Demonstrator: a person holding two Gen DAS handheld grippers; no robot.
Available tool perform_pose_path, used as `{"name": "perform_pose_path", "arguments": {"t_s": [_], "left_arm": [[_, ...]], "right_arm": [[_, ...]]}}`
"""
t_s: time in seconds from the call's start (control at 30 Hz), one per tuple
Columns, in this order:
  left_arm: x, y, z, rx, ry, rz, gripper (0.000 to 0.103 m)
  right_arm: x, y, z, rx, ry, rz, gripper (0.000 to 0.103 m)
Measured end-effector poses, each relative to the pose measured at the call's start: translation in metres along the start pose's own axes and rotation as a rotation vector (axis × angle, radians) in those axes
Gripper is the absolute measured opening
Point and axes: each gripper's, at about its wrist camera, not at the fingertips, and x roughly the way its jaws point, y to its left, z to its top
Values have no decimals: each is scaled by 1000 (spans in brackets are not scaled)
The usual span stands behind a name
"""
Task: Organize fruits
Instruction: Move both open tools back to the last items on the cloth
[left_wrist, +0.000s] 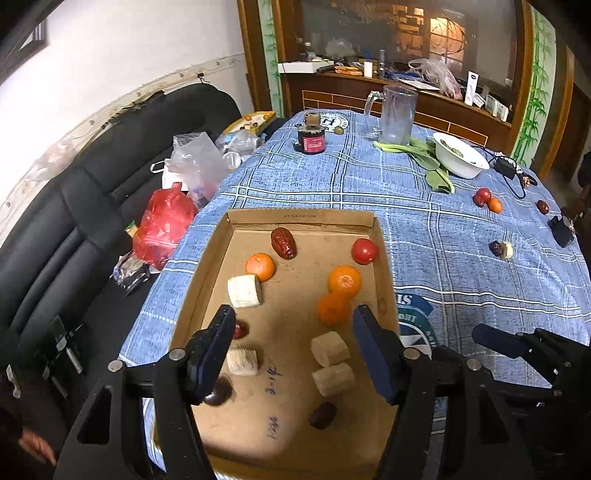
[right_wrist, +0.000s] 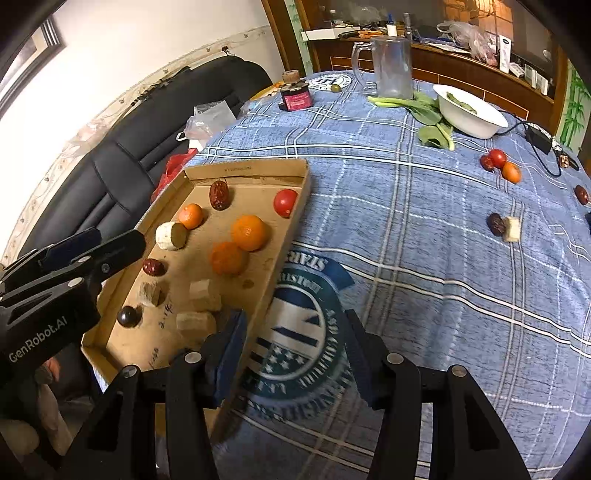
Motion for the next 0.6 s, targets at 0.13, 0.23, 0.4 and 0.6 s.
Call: {"name": "perform_pose_path", "arguments": {"t_s": [0.13, 0.23, 0.4, 0.6], "left_arm": [[-13, -14, -8, 2, -12, 16, 66], [-22, -25, -15, 12, -15, 23, 66], [-35, -42, -24, 28, -18, 22, 66], [-40, -62, -29, 60, -20, -2, 66]], "right_arm": [[-11, -9, -10, -9, -3, 9, 58], [-19, -15, -19, -16, -5, 14, 58], [-33, -26, -32, -15, -15, 16, 58], [-47, -43, -45, 18, -22, -5, 58]]}}
